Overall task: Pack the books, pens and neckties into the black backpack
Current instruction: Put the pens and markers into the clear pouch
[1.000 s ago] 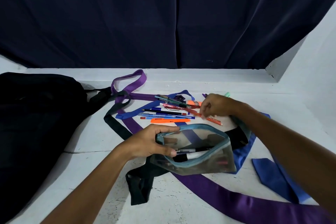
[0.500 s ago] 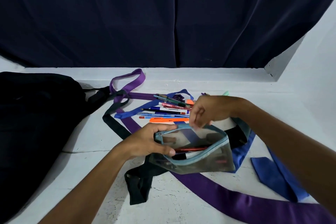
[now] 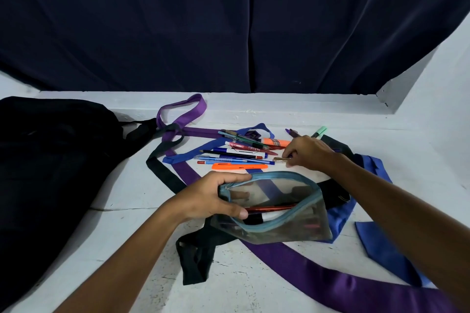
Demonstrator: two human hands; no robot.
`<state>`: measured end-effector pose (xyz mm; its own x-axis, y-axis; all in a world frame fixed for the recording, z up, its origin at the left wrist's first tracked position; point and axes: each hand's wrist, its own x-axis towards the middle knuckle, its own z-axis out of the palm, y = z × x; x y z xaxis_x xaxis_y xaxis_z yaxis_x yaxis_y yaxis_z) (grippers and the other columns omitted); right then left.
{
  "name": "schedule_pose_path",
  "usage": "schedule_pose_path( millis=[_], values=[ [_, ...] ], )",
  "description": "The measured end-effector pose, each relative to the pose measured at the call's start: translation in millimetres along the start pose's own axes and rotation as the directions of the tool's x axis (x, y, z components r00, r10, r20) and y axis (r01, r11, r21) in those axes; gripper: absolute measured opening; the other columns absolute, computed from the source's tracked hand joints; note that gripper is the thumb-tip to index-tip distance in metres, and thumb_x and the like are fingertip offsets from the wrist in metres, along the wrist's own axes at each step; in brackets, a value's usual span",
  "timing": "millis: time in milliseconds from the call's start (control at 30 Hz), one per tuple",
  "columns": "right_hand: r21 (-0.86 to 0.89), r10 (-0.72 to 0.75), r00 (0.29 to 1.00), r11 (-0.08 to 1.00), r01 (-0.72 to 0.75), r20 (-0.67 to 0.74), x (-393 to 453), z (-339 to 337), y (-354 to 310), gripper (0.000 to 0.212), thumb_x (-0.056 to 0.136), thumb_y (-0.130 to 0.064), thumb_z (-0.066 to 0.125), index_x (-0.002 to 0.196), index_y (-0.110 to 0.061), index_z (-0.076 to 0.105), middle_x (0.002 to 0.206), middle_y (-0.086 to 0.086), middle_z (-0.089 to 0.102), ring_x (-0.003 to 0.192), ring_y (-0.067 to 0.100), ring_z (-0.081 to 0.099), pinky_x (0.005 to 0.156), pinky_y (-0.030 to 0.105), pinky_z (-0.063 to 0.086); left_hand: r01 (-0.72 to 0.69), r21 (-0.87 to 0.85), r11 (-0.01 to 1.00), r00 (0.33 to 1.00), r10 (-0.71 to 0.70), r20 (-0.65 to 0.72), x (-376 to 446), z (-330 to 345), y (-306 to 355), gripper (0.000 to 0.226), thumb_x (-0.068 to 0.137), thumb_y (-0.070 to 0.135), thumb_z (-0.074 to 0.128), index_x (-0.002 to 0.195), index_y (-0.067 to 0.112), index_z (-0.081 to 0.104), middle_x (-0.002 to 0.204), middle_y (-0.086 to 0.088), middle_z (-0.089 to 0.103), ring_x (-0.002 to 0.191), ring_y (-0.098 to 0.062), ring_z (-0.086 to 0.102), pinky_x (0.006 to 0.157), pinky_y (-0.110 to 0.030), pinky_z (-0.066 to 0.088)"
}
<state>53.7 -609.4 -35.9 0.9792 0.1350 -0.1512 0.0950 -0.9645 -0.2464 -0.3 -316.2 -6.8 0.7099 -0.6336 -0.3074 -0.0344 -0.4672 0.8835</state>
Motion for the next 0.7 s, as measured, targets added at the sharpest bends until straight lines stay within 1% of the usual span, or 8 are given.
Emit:
schedule_pose_path(
  millis=[100, 200, 300, 367, 467, 600, 667, 700],
  values=[
    [0.03, 0.004, 1.0, 1.0, -0.005, 0.017, 2.2, 1.4, 1.5, 0.018, 0.086, -0.024, 0.07, 0.103, -0.017, 0.076, 0.103, -0.007, 0.069, 0.099, 0.017, 0.061, 0.081, 0.031, 0.046, 0.002, 0.019, 1.0, 1.0, -0.002, -0.004, -0.5, -0.4, 0.5, 0.083, 0.063, 0.024, 0.092, 0.137, 0.029, 0.055, 0.14, 0.013, 0.054, 0.128, -0.003, 0.051, 0.111, -0.034, 0.041],
    [0.22, -0.009, 1.0, 0.975, 0.006, 0.011, 0.4, -5.2, 2.6, 0.013, 0.088, -0.009, 0.064, 0.092, -0.008, 0.076, 0.099, 0.005, 0.073, 0.094, 0.019, 0.064, 0.086, 0.034, 0.051, 0.008, -0.02, 1.0, 1.0, -0.008, 0.009, -2.1, 0.5, 2.9, 0.079, 0.069, 0.009, 0.087, 0.139, 0.023, 0.053, 0.141, 0.01, 0.053, 0.12, 0.001, 0.057, 0.103, -0.025, 0.047],
    [0.3, -0.013, 0.994, 0.953, 0.045, -0.108, -5.7, -25.4, -5.2, 0.017, 0.089, -0.005, 0.061, 0.096, -0.005, 0.076, 0.099, 0.007, 0.073, 0.082, 0.012, 0.06, 0.07, 0.014, 0.044, 0.006, -0.067, 0.998, 1.0, -0.004, 0.025, -4.6, 2.9, 7.2, 0.075, 0.073, -0.002, 0.081, 0.139, 0.017, 0.051, 0.136, 0.012, 0.054, 0.111, 0.006, 0.06, 0.089, -0.016, 0.05],
    [0.385, 0.004, 0.973, 0.918, 0.089, -0.232, -11.9, -41.7, -14.5, 0.014, 0.091, -0.006, 0.062, 0.095, -0.006, 0.075, 0.091, 0.006, 0.071, 0.076, 0.013, 0.059, 0.065, 0.016, 0.043, 0.007, -0.07, 0.998, 1.0, -0.006, 0.014, -3.9, 3.1, 7.2, 0.074, 0.072, -0.002, 0.081, 0.138, 0.018, 0.053, 0.133, 0.013, 0.056, 0.109, 0.009, 0.06, 0.087, -0.014, 0.05],
    [0.703, 0.097, 0.953, 0.697, 0.141, -0.287, -25.5, -60.6, -32.9, 0.014, 0.093, -0.006, 0.061, 0.083, -0.013, 0.068, 0.071, 0.005, 0.064, 0.056, 0.013, 0.054, 0.053, 0.025, 0.042, 0.013, -0.073, 0.997, 1.0, -0.013, -0.002, -2.9, 2.8, 6.1, 0.075, 0.07, 0.001, 0.083, 0.137, 0.02, 0.054, 0.134, 0.012, 0.055, 0.11, 0.008, 0.06, 0.092, -0.017, 0.049],
    [0.877, 0.047, 0.955, 0.413, 0.247, -0.292, -44.7, -77.1, -57.6, 0.011, 0.094, -0.003, 0.058, 0.088, -0.007, 0.066, 0.086, 0.01, 0.067, 0.055, 0.011, 0.052, 0.043, 0.019, 0.033, 0.01, -0.087, 0.996, 1.0, -0.01, 0.002, -3.5, 3.9, 6.2, 0.076, 0.07, 0.0, 0.083, 0.138, 0.019, 0.053, 0.137, 0.01, 0.055, 0.111, 0.005, 0.061, 0.092, -0.018, 0.05],
    [0.889, -0.1, 0.975, 0.402, 0.22, -0.196, -53.3, -79.1, -63.5, 0.01, 0.093, -0.003, 0.059, 0.088, -0.005, 0.068, 0.083, 0.01, 0.068, 0.054, 0.011, 0.051, 0.043, 0.018, 0.033, 0.009, -0.085, 0.996, 1.0, -0.01, -0.009, -2.8, 3.9, 5.4, 0.076, 0.07, 0.0, 0.083, 0.137, 0.018, 0.054, 0.135, 0.009, 0.056, 0.113, 0.003, 0.061, 0.095, -0.021, 0.051],
    [0.865, -0.179, 0.977, 0.465, 0.187, -0.115, -56.7, -77.3, -65.8, 0.009, 0.092, -0.005, 0.062, 0.088, -0.006, 0.07, 0.077, 0.009, 0.067, 0.053, 0.01, 0.049, 0.044, 0.018, 0.034, 0.013, -0.1, 0.995, 1.0, -0.014, -0.011, -2.7, 3.9, 5.0, 0.076, 0.069, -0.001, 0.083, 0.137, 0.017, 0.055, 0.135, 0.007, 0.058, 0.114, 0.0, 0.061, 0.097, -0.025, 0.051]
  ],
)
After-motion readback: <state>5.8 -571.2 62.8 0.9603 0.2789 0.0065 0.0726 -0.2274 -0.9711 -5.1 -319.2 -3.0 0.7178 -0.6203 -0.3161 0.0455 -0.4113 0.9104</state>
